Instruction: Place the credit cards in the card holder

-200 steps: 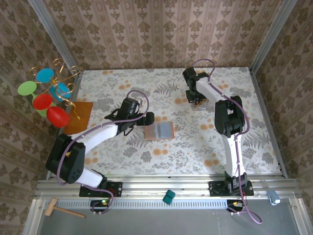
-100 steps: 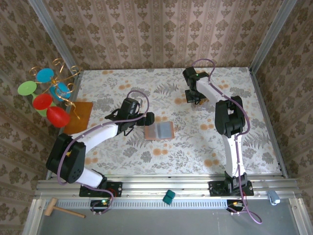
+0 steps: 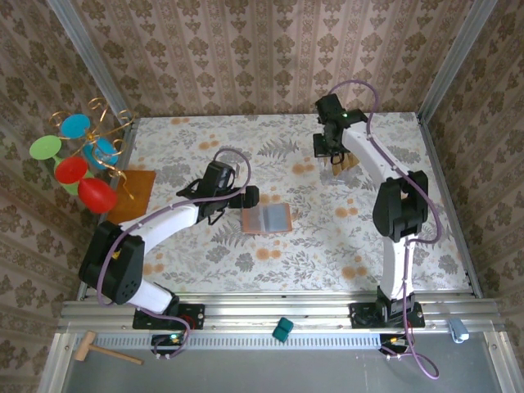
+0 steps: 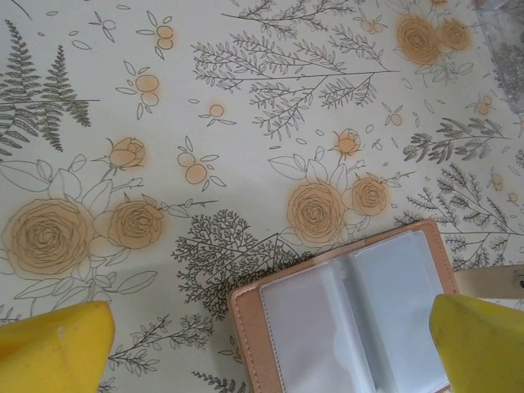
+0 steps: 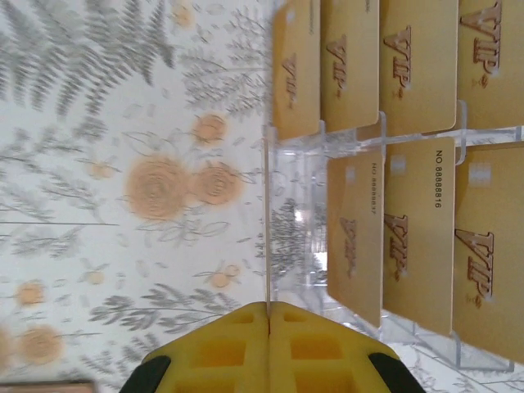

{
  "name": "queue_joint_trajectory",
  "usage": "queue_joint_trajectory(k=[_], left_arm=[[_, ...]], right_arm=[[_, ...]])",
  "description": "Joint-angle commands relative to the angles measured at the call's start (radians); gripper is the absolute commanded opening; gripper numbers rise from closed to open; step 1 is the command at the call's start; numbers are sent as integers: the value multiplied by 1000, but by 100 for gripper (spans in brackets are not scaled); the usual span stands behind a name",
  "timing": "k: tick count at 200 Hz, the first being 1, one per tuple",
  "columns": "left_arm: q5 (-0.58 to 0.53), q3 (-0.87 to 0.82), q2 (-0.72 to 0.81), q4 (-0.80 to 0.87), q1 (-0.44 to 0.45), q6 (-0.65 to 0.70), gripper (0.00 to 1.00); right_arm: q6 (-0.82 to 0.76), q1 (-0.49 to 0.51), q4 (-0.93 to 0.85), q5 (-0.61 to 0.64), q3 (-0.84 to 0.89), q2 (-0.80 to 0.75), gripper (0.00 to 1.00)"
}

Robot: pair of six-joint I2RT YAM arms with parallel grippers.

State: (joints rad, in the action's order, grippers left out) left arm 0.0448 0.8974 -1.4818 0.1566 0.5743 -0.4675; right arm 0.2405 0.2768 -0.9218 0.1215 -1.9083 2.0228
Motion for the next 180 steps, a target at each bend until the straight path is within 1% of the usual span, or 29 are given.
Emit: queue_joint_trajectory(k=[1,28,40,53,67,95,120,148,180], left_arm=[[-39,28,28,67,-1,38,100],[-104,21,52,111,-1,46,100],[-127,22,59,139,-1,35,100],[-144,23,63,168,-1,19,100],[-133,21,64,187,-1,15,100],[-95,-8,63,176,11,21,100],[-85,-36,48,159,24,25,100],[-101,-73,56,133,49,15,100],[-147,-97,63,120,82,7,100]], right_arm=[[62,28,18,-122,71,-118,0],[168,61,182,-296,286,-253,0],[234,78,299,-366,400,-316,0],[299,108,419,-400,530,-373,0],[361,143,533,-433,647,-417,0],[447,234,724,-419,839,-473,0],[491,300,867,-386,961,-486,0],[526,331,1007,-378,1049,-472,0],[549,340,1090,-368,1089,-452,0]])
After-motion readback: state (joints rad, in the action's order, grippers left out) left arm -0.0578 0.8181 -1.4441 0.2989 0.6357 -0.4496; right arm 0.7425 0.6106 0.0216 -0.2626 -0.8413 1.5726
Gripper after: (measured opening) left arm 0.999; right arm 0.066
